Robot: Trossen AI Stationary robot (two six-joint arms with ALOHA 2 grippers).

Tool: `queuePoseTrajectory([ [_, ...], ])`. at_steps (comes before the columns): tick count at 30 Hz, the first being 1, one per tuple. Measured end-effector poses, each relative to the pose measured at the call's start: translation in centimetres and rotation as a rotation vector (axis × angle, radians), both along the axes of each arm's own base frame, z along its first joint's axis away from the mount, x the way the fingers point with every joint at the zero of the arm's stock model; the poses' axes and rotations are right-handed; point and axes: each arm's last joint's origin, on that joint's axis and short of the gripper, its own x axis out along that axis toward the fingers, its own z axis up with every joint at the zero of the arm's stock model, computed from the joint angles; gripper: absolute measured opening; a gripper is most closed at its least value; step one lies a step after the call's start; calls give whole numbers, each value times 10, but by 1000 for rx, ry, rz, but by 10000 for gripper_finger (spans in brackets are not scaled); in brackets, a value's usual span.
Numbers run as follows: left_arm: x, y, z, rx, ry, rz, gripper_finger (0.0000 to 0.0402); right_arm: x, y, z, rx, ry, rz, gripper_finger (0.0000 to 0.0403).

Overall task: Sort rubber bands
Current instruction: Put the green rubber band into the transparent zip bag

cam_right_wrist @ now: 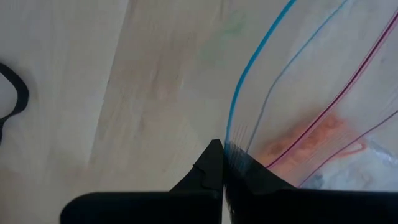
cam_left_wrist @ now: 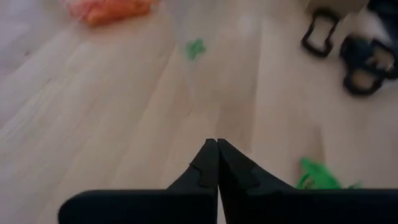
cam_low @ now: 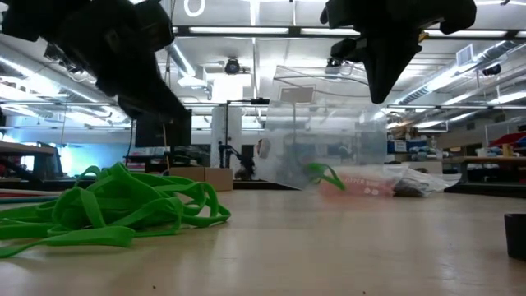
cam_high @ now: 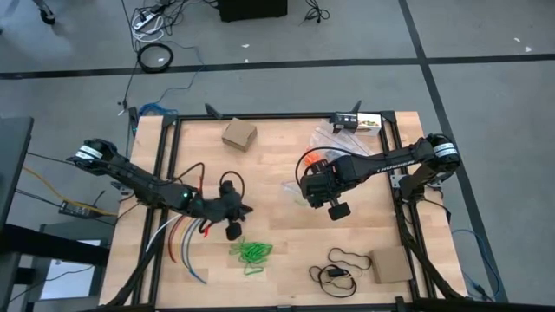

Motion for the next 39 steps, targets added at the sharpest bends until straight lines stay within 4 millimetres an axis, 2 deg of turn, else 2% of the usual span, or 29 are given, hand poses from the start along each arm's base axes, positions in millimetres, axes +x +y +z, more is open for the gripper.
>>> queuePoseTrajectory([
  [10, 8, -1, 14, -17, -155, -19, 6, -1, 0, 0, 3, 7, -17, 0],
  [14, 10, -3, 15, -88, -175, -20, 6, -1, 0, 0, 4, 8, -17, 0],
  [22, 9, -3, 15, -104, -164, -33, 13, -1, 0, 0, 6, 7, -22, 0],
  [27, 5, -3, 8, -76, -73, -77, 13, -1, 1, 0, 9, 7, -24, 0],
  [30, -3, 0, -5, -28, 84, -97, 9, -1, 1, 0, 11, 6, -31, 0],
  [35, -14, -16, -12, -83, 156, -186, 9, -1, 1, 0, 22, 7, -39, 0],
  [39, -30, -27, -28, -81, 237, -354, 10, -1, 1, 0, 24, 7, -41, 0],
])
